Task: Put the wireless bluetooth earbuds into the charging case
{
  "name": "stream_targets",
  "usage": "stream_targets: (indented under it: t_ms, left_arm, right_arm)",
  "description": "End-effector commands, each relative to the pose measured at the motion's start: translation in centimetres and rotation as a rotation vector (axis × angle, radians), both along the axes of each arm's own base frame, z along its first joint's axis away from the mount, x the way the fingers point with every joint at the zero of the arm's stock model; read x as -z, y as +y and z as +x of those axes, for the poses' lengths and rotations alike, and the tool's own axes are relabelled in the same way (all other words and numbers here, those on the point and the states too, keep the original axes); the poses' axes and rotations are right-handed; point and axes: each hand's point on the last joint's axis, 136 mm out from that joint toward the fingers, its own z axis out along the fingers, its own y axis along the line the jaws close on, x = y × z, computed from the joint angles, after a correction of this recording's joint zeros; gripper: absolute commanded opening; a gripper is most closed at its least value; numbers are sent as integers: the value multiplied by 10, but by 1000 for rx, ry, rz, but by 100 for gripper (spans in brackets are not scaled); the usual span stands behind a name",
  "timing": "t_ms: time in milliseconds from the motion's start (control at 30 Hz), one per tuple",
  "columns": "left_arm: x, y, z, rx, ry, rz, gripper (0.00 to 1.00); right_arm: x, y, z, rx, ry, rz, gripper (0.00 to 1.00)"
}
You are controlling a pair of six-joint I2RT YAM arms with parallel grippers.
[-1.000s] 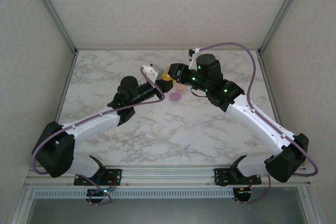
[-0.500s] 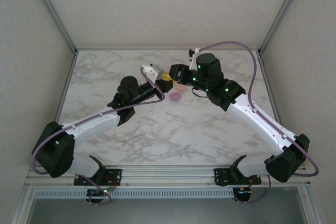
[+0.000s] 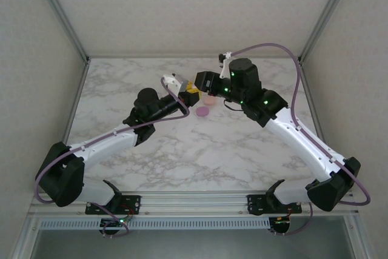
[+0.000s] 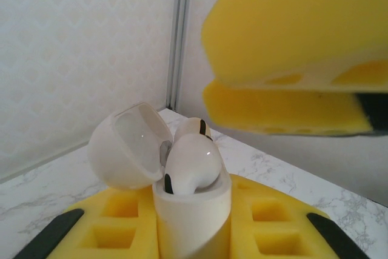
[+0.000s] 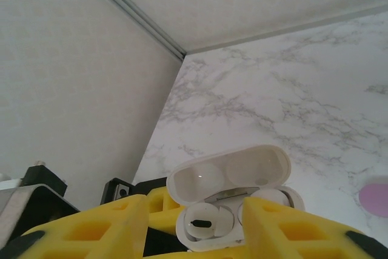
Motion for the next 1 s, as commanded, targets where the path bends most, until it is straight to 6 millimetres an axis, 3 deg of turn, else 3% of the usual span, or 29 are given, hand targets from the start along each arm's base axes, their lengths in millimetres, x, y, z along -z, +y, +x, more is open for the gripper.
stream_targets:
  t_ms: [0,100,233,333,600,967]
  left_arm:
    - [-29,4,-8,-1,-76,-25,6]
    - [-28,1,-13,29,-91,2,6]
    - [-31,-3,-26,100,-118,23,6]
    - [-31,-6,-34,150,-125,51,6]
    - [-35,-9,-50,236,-145,109,7]
    - [-39,-9,-52,242,-157,139,6]
  right_arm:
    - [-39,-12,-12,-8,-118,-8,46]
    - [-40,-24,-10,36,-131,-61,46]
    - [-26,-47,2,104,-68,-157,50]
    - [-17,-53,9,80,10,-173,51]
    - [2,-36,18,-78,145,-238,55]
    - [22,-15,17,-258,237,-254,58]
